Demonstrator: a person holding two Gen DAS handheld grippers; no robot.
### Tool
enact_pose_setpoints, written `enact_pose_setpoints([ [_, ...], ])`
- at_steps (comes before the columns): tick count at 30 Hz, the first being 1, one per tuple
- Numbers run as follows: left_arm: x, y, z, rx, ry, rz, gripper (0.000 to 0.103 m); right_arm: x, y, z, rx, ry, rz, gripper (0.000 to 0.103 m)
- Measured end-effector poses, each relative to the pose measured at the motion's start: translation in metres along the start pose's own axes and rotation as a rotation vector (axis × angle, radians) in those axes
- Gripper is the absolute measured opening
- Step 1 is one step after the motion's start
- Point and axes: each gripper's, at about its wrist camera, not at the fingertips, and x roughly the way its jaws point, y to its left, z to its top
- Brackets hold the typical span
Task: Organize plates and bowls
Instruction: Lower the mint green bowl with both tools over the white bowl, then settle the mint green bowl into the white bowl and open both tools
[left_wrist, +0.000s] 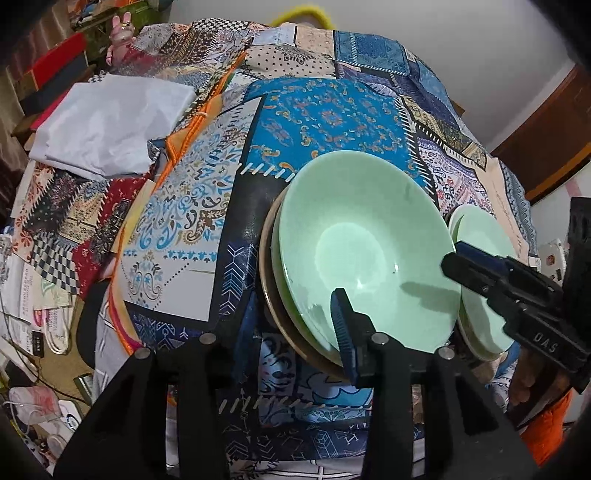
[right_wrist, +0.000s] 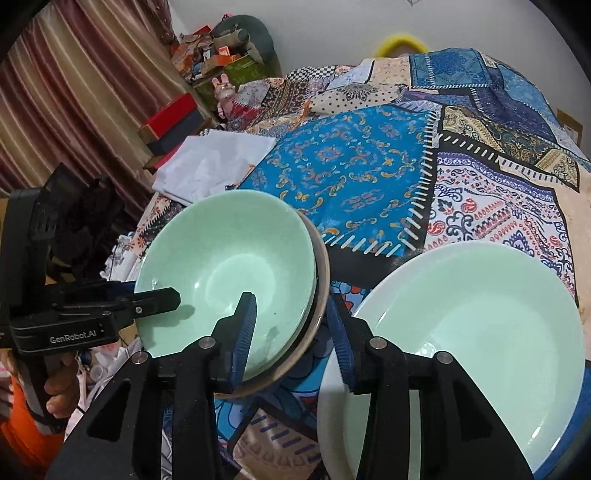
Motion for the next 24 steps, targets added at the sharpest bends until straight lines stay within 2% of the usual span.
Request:
enact_pose_setpoints([
  [2, 0.002, 0.002, 0.000, -0.005, 0.000, -0.007, 0.043, 0.003, 0.000, 0.001, 0.004, 0.008, 0.000, 0.039],
  [4, 0.006, 0.004, 0.000, -0.006, 0.000, -0.001, 0.049, 0.007, 0.000, 0.001, 0.007, 0.017, -0.001, 0.039],
  [9, 0.017, 0.009, 0.001, -0.029, 0.020, -0.021, 0.050, 0.020, 0.002, 0.003, 0.007, 0.044, -0.011, 0.039],
  [11, 0.020, 0.008, 0.001, -0.026, 0.023, -0.017, 0.049, 0.022, 0.002, 0.003, 0.011, 0.041, -0.014, 0.039],
  [15, 0.024, 0.000, 0.002, 0.002, 0.022, -0.010, 0.038, 0.022, 0.003, 0.003, 0.010, 0.028, -0.033, 0.036],
  [18, 0.024, -0.006, 0.001, 0.013, 0.006, 0.031, 0.038, 0.021, 0.003, 0.003, 0.016, 0.022, -0.041, 0.034],
  [24, 0.020, -0.009, 0.000, 0.010, -0.008, 0.051, 0.038, 0.022, 0.007, 0.003, -0.011, 0.003, -0.088, 0.034],
])
